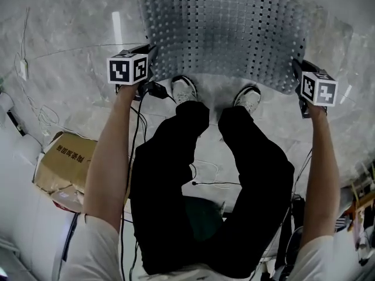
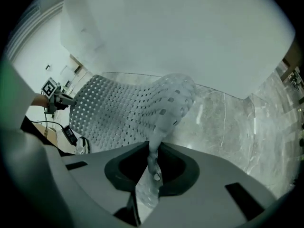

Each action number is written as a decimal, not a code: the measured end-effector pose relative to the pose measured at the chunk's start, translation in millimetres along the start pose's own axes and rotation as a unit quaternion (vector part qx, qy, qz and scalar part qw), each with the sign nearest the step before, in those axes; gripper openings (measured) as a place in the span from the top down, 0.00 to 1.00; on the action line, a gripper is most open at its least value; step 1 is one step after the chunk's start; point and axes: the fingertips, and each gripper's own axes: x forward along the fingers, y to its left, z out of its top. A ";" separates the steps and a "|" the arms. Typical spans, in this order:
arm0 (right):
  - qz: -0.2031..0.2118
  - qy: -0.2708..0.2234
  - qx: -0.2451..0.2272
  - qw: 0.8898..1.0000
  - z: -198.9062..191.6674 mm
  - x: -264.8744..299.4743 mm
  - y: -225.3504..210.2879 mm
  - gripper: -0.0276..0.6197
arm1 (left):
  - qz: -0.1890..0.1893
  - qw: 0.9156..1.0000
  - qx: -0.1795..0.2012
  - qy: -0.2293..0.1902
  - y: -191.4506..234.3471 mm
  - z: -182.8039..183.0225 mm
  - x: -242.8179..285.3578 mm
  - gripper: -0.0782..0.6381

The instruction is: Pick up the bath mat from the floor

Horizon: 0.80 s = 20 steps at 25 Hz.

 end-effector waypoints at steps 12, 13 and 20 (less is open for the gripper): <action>0.016 0.017 -0.052 0.998 3.7 -103.6 56.8 0.88 | -0.048 0.998 0.039 0.009 -98.2 18.5 -90.8 0.80; 0.019 0.020 -0.053 0.998 1.6 -109.9 60.8 0.87 | -0.051 0.998 0.043 0.006 -105.1 19.2 -97.8 0.80; 0.022 0.040 -0.063 0.997 -15.8 -163.6 79.6 0.88 | -0.067 0.996 0.053 0.031 -146.2 -1.2 -146.2 0.80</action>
